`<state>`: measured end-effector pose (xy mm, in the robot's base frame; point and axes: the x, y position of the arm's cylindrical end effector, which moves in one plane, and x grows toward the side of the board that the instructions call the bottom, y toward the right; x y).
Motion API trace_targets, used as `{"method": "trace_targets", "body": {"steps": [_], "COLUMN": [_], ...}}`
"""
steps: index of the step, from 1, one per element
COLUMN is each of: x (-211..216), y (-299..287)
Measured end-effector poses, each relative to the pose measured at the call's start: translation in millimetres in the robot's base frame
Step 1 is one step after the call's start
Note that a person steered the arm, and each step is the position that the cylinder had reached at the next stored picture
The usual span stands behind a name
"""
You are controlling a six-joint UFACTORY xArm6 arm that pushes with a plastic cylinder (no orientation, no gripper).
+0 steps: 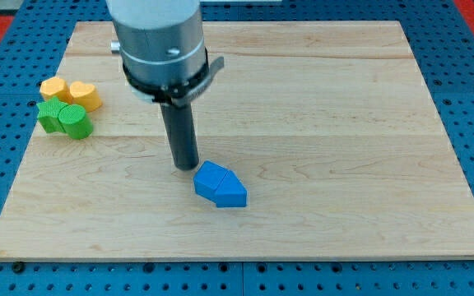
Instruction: Separate the group of blocks
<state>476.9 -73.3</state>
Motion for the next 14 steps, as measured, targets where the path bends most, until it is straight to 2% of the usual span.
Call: {"method": "trace_targets", "body": {"steps": [2, 4, 7, 9, 11, 12, 13, 14], "x": [-79, -124, -126, -130, -160, -142, -96, -73], "y": [-2, -66, -84, -156, -231, -231, -229, -221]}}
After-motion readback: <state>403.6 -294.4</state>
